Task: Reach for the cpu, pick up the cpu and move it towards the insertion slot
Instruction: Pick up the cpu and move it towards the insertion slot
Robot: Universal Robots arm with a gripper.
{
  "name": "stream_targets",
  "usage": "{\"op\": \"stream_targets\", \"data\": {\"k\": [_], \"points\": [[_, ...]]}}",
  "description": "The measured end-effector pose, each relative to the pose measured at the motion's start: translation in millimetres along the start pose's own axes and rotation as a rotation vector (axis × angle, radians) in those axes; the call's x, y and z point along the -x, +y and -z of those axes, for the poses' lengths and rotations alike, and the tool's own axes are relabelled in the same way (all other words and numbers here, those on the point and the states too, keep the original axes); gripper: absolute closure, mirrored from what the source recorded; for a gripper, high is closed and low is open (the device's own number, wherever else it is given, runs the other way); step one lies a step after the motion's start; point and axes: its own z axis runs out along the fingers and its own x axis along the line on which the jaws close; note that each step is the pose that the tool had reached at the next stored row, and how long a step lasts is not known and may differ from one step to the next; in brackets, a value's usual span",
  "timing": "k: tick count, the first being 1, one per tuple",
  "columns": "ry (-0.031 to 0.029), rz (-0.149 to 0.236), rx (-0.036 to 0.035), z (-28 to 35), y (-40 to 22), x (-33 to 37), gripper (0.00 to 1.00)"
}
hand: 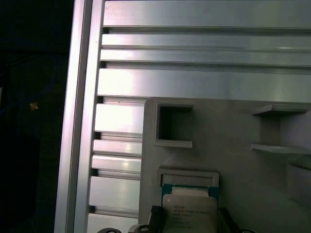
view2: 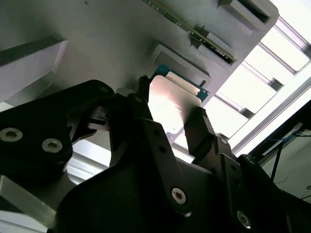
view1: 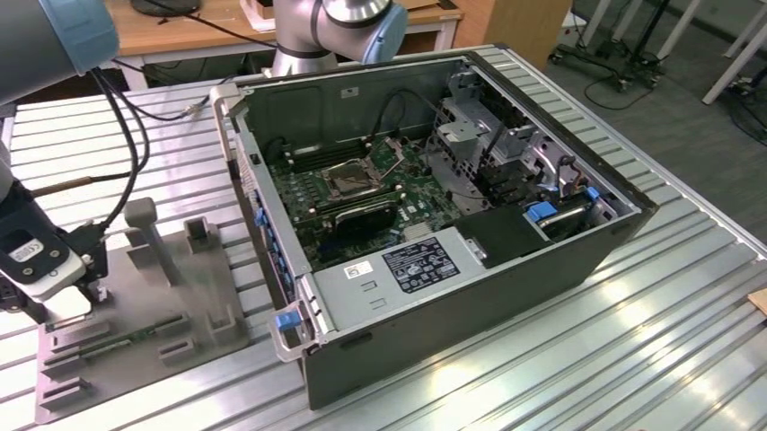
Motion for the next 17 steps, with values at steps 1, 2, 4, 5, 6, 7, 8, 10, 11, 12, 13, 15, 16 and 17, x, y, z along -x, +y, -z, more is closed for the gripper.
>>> {"op": "stream_targets", "data": {"k": [1,2,4,5,6,7,8,10,11,12,13,15,16,17], "points": [[-0.0002,0.000,0.0000,-0.1,0.0,0.0,0.46],[-0.0001,0.000,0.0000,0.0,0.0,0.0,0.46],[-0.0001,0.000,0.0000,0.0,0.0,0.0,0.46],[0.0000,0.000,-0.0001,0.1,0.0,0.0,0.46],[0.0001,0.000,-0.0001,0.1,0.0,0.0,0.46],[0.0001,0.000,-0.0001,0.1,0.0,0.0,0.46],[0.0001,0.000,-0.0001,0.1,0.0,0.0,0.46],[0.0003,0.000,-0.0002,0.7,0.0,0.0,0.46],[0.0005,0.000,-0.0004,1.6,0.0,-0.1,0.46],[0.0003,0.000,-0.0002,2.5,0.0,0.0,0.46],[0.0001,0.000,-0.0001,3.9,0.0,0.0,0.46],[0.0002,0.000,-0.0001,7.7,0.0,0.1,0.46],[0.0001,0.000,-0.0001,9.8,0.0,0.1,0.46],[0.0001,0.000,-0.0001,12.0,0.1,0.1,0.46]]}}
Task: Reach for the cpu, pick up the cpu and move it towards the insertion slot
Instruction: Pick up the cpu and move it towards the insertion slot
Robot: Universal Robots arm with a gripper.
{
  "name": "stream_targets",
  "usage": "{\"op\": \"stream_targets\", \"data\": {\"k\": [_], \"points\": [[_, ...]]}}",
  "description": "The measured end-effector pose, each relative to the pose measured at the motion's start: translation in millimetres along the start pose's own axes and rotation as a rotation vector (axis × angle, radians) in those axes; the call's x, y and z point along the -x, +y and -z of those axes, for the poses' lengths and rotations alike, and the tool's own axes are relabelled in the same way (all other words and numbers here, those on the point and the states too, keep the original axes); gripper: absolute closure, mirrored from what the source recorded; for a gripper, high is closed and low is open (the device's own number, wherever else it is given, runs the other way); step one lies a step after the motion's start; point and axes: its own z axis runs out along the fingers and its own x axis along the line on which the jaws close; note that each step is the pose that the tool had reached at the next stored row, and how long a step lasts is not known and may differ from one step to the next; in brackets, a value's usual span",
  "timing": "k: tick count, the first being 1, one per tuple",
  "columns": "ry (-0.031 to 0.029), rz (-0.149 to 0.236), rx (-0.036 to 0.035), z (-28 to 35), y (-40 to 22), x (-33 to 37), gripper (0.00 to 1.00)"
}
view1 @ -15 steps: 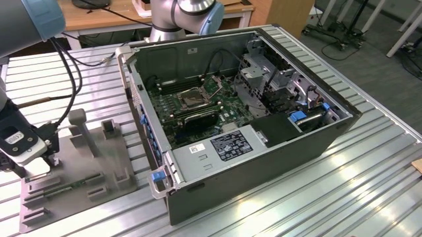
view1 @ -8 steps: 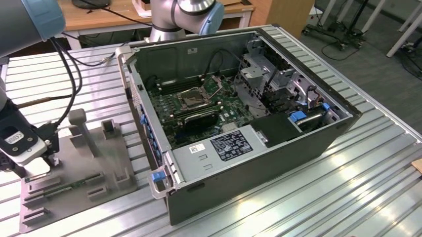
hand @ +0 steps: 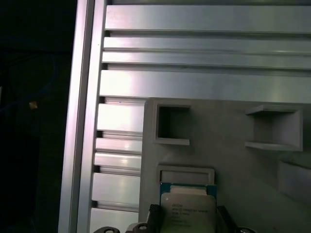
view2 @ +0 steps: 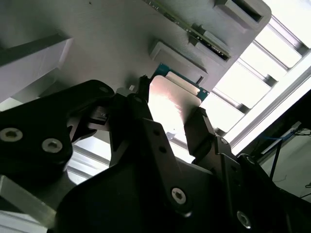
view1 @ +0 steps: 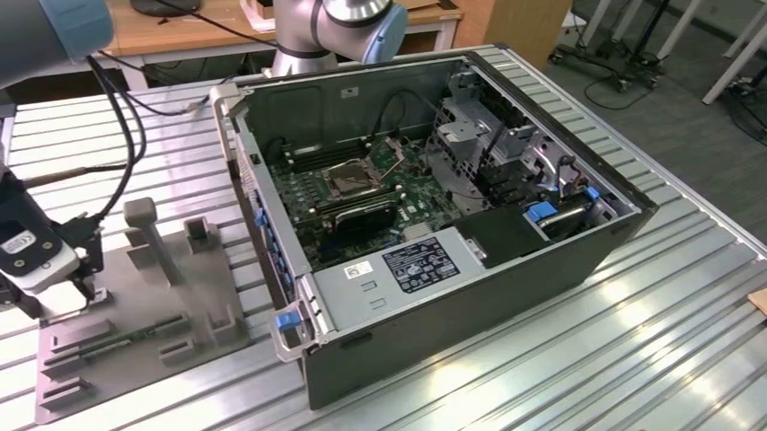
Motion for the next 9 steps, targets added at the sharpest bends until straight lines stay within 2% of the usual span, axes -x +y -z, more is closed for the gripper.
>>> {"op": "stream_targets", "data": {"k": [7,9], "points": [[0.0000,0.000,0.0000,17.8,0.1,0.2,0.46],[0.0000,0.000,0.0000,20.9,0.1,0.2,0.46]]}}
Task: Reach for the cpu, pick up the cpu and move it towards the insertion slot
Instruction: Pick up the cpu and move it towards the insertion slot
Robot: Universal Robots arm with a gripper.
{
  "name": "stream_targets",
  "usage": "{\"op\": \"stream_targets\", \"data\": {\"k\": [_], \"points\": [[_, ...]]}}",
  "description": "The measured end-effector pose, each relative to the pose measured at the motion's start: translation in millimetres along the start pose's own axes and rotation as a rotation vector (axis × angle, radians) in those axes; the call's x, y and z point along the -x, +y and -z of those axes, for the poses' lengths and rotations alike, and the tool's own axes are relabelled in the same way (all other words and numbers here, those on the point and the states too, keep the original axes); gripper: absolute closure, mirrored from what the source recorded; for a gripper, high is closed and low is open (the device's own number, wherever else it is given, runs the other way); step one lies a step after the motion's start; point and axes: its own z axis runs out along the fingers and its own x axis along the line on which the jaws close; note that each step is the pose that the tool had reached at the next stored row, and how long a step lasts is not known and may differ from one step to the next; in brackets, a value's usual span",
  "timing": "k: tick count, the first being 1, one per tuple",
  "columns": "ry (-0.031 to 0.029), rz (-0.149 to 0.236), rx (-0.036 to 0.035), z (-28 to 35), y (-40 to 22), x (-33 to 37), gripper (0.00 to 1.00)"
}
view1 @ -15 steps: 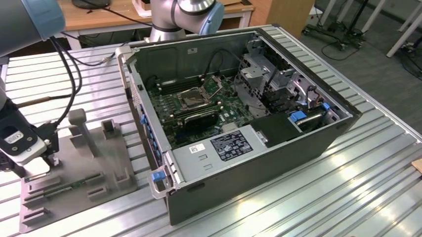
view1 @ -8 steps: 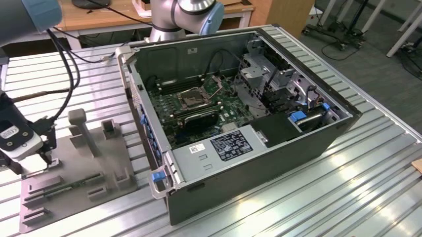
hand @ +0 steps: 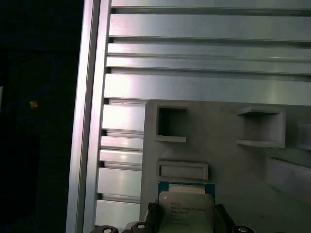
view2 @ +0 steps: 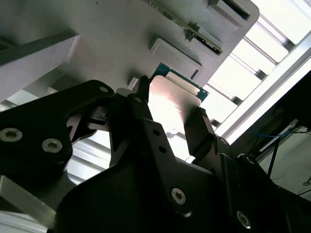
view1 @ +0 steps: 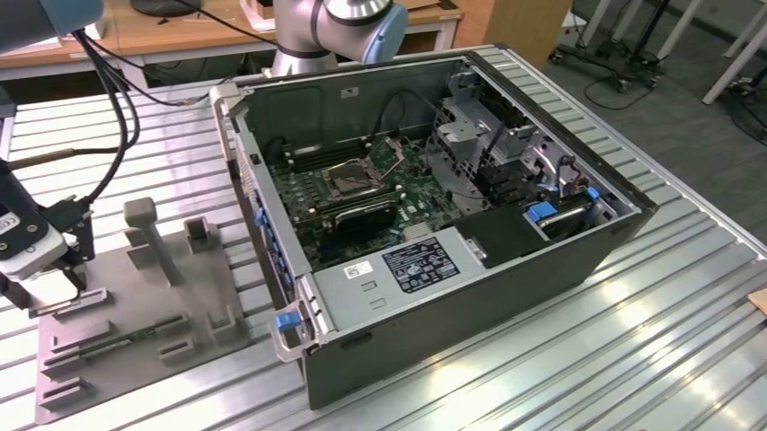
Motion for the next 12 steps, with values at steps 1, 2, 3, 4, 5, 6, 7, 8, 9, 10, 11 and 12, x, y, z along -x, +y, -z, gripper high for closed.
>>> {"op": "stream_targets", "data": {"k": [1,2,3,4,5,6,7,8,9,10,11,12], "points": [[-0.0002,0.000,0.0001,-0.1,0.0,0.0,0.46],[-0.0002,0.000,0.0002,-0.1,0.0,0.0,0.46],[0.0000,-0.001,0.0000,0.0,0.0,0.0,0.46],[0.0000,-0.001,0.0000,0.0,0.0,0.0,0.46],[0.0000,-0.001,0.0000,0.0,0.0,0.0,0.46],[0.0000,-0.001,0.0000,0.0,0.0,0.0,0.46],[0.0000,-0.001,0.0000,0.0,0.0,0.0,0.46],[0.0000,-0.001,0.0000,0.0,0.0,0.0,0.46],[-0.0001,-0.001,0.0000,0.0,0.0,0.0,0.46],[-0.0001,-0.001,0.0000,0.0,0.0,0.0,0.46],[0.0000,-0.001,0.0000,0.0,0.0,0.0,0.46],[-0.0001,-0.001,0.0000,0.1,0.0,0.0,0.46]]}}
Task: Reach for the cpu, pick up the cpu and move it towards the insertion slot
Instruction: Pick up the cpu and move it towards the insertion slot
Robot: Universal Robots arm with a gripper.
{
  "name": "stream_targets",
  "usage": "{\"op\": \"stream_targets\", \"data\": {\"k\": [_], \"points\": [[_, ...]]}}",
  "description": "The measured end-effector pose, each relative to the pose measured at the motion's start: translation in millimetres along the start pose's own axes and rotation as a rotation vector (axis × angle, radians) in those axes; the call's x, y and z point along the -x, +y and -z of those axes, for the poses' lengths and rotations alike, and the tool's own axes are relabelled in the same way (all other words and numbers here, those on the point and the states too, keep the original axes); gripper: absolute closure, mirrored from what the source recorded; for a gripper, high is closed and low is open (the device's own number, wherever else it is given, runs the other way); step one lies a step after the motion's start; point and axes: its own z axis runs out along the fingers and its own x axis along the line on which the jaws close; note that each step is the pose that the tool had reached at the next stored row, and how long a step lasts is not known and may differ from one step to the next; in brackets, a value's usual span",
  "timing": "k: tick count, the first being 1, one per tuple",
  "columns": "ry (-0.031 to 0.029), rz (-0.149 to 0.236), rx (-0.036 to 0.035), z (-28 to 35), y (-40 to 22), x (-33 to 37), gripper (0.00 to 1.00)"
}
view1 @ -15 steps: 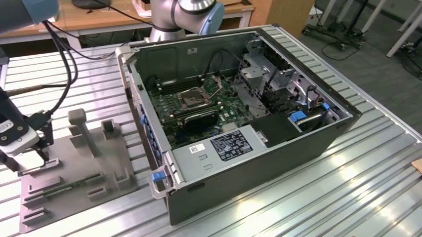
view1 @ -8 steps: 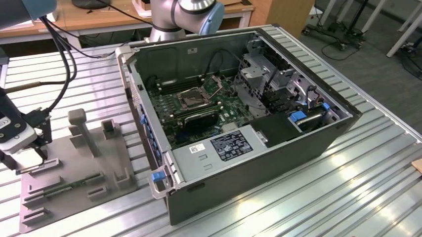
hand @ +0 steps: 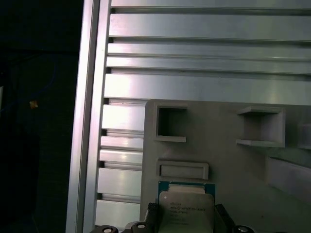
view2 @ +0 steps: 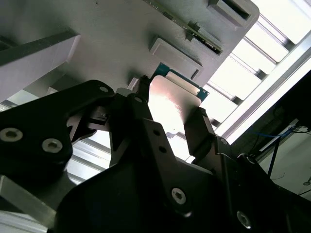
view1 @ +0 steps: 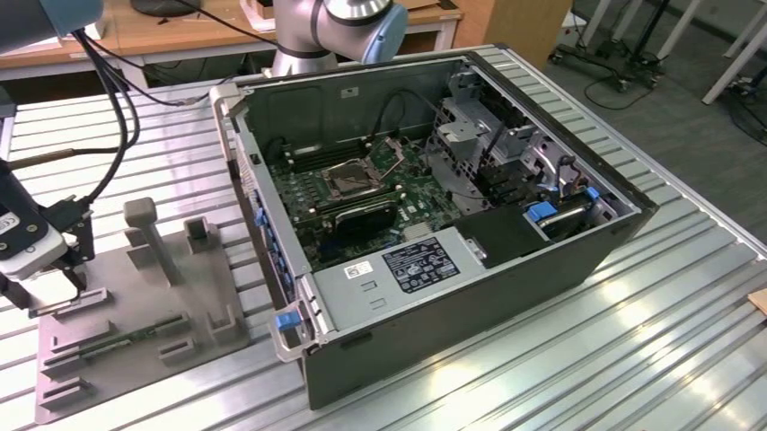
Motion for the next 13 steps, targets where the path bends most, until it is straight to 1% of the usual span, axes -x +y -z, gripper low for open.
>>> {"op": "stream_targets", "data": {"k": [3,13], "points": [[0.0003,0.000,-0.0001,2.2,0.0,0.0,0.46],[0.0001,0.000,0.0000,13.0,0.1,0.1,0.46]]}}
